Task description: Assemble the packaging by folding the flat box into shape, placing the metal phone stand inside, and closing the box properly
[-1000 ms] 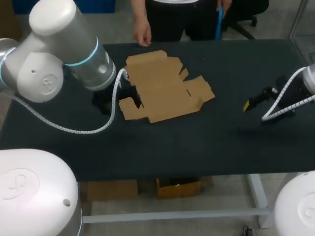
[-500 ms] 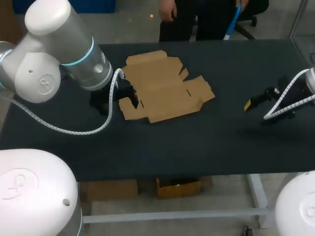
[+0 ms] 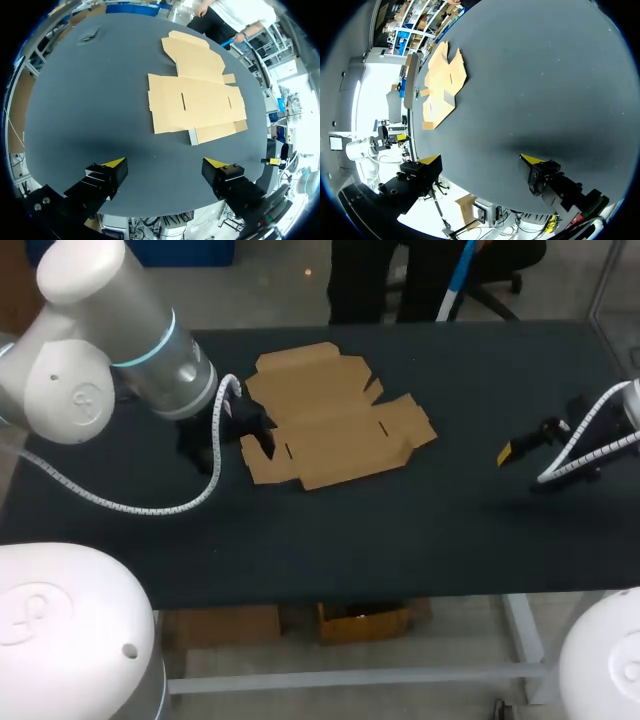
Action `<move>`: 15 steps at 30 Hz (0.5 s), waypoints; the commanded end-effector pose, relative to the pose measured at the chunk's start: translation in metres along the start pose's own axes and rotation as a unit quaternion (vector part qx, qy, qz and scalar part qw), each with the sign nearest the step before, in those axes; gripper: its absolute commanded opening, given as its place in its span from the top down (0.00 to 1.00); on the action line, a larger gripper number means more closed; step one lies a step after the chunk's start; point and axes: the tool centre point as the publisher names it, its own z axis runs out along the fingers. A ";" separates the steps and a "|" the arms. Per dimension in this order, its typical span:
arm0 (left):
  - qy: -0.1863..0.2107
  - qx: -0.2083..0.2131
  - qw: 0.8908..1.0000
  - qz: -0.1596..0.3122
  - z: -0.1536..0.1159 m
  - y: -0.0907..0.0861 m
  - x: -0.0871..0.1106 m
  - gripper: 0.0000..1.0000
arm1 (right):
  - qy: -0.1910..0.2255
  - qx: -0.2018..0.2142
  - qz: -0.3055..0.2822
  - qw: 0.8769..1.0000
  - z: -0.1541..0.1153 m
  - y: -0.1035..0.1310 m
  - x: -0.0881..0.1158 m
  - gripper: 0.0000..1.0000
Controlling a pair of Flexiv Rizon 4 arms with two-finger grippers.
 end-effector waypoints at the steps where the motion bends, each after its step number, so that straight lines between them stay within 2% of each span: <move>1: 0.005 -0.007 1.000 0.001 0.005 -0.005 -0.001 0.00 | 0.010 0.008 -0.003 1.000 -0.004 0.005 -0.002 0.00; 4: 0.008 -0.008 1.000 0.002 0.005 -0.007 -0.001 0.00 | 0.021 0.015 -0.012 1.000 -0.008 0.007 -0.002 0.00; 15: 0.023 -0.012 1.000 0.001 0.006 -0.012 -0.002 0.00 | 0.004 0.020 -0.009 1.000 -0.010 0.020 0.002 0.00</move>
